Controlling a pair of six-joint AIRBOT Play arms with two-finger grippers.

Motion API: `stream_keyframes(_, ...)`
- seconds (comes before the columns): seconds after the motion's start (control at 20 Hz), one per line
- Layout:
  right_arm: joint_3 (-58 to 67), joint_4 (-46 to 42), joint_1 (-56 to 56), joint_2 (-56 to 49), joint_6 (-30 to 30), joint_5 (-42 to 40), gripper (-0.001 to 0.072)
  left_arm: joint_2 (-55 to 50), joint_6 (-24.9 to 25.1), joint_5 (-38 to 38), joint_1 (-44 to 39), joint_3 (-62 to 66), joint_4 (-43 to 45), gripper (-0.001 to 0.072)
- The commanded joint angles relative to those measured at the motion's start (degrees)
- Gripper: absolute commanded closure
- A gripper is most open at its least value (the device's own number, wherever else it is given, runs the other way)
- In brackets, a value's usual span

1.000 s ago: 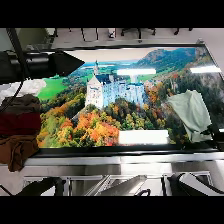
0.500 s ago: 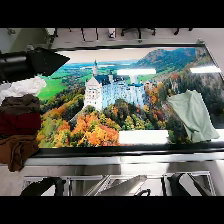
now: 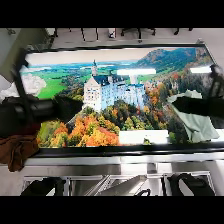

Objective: Fold the shirts.

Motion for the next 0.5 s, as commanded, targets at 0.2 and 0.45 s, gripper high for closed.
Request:
stream_keyframes(0.2,-7.1,0.0,9.9,0.5,-0.3,2.8,0.0688,10.4,-7.2,-12.6,-8.2,-23.0,3.5,0.0681)
stream_keyframes(0.45,-7.1,0.0,9.9,0.5,-0.3,2.8,0.0689,13.5,-7.3,-15.8,-8.1,-26.1,3.4,0.0681)
